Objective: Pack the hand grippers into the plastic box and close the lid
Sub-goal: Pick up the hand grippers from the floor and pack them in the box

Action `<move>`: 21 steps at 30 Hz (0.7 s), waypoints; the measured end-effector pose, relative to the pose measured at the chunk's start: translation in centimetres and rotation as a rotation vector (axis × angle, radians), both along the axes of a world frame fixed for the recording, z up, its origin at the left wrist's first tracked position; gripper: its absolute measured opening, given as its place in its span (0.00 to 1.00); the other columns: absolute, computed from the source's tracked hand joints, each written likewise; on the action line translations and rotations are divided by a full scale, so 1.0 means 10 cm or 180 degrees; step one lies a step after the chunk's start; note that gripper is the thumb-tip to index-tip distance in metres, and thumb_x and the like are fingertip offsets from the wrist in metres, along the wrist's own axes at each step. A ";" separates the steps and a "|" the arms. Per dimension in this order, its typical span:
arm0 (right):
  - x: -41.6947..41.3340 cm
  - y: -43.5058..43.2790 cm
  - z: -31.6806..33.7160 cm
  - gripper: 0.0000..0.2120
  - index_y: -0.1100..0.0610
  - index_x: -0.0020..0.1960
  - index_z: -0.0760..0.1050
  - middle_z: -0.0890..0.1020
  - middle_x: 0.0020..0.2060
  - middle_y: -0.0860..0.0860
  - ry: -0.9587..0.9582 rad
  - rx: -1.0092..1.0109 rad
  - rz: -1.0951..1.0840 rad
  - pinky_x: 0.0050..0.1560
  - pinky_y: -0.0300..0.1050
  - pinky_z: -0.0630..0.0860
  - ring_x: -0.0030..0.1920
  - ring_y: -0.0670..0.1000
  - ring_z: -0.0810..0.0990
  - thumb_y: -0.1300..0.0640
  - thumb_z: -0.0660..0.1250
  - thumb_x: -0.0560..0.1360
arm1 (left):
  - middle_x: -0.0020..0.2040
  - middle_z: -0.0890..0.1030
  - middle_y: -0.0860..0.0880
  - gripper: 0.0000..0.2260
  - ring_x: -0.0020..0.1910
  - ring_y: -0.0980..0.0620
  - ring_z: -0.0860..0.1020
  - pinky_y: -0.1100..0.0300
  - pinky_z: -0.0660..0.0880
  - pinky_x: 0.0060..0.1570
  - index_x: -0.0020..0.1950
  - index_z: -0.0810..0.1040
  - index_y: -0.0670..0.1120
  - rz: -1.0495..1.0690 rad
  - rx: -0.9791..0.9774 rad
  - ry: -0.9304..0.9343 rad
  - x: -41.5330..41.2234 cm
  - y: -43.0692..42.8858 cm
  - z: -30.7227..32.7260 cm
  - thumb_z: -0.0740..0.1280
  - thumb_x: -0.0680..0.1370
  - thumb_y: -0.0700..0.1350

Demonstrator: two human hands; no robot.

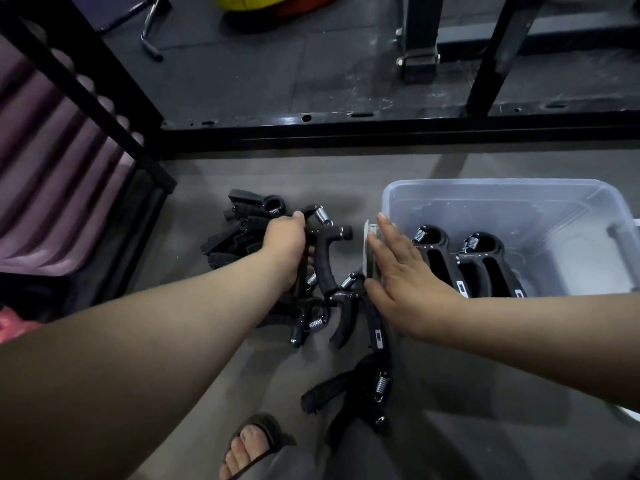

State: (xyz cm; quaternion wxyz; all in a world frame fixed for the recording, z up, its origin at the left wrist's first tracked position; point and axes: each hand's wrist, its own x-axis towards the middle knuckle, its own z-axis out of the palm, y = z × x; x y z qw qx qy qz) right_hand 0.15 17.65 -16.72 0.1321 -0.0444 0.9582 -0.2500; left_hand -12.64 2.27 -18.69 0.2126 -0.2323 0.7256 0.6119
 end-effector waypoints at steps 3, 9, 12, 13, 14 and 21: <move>0.00 0.01 -0.02 0.33 0.57 0.79 0.38 0.30 0.75 0.50 -0.0006 -0.0010 -0.0023 0.70 0.38 0.30 0.74 0.46 0.29 0.50 0.52 0.81 | 0.46 0.83 0.41 0.13 0.45 0.41 0.81 0.45 0.78 0.53 0.52 0.80 0.44 0.0405 0.0603 -0.0423 -0.08 0.01 0.10 0.61 0.79 0.51; 0.00 0.03 0.05 0.28 0.55 0.79 0.49 0.36 0.78 0.49 -0.0017 -0.0236 -0.0193 0.72 0.40 0.36 0.77 0.48 0.36 0.47 0.51 0.82 | 0.38 0.76 0.46 0.13 0.33 0.49 0.74 0.60 0.72 0.35 0.55 0.75 0.45 0.0181 0.1106 -0.0691 0.08 0.15 0.24 0.55 0.83 0.51; 0.00 0.04 0.17 0.22 0.54 0.74 0.62 0.46 0.78 0.52 0.0095 -0.0279 -0.0350 0.75 0.46 0.43 0.78 0.53 0.44 0.49 0.51 0.82 | 0.38 0.76 0.44 0.14 0.35 0.47 0.75 0.57 0.73 0.38 0.55 0.74 0.44 0.0174 0.1275 -0.0620 0.19 0.25 0.34 0.55 0.83 0.52; 0.00 0.03 0.20 0.20 0.54 0.71 0.66 0.52 0.77 0.53 0.0227 -0.0245 -0.0450 0.74 0.48 0.48 0.76 0.55 0.50 0.49 0.52 0.81 | 0.37 0.77 0.44 0.14 0.35 0.47 0.75 0.57 0.74 0.37 0.54 0.74 0.43 0.0165 0.1345 -0.0573 0.21 0.30 0.38 0.55 0.83 0.52; 0.01 0.03 0.23 0.18 0.53 0.68 0.68 0.59 0.73 0.54 0.0375 -0.0224 -0.0557 0.73 0.49 0.53 0.73 0.56 0.56 0.49 0.54 0.80 | 0.36 0.77 0.44 0.15 0.34 0.47 0.76 0.57 0.76 0.35 0.53 0.75 0.43 0.0165 0.1412 -0.0536 0.23 0.35 0.42 0.56 0.83 0.52; 0.06 0.02 0.40 0.15 0.50 0.60 0.69 0.81 0.44 0.48 0.0007 -0.1836 -0.0903 0.43 0.47 0.74 0.42 0.48 0.77 0.45 0.60 0.76 | 0.28 0.76 0.48 0.12 0.40 0.47 0.81 0.60 0.74 0.36 0.49 0.78 0.44 -0.0475 0.1690 -0.0195 0.35 0.67 0.73 0.56 0.82 0.47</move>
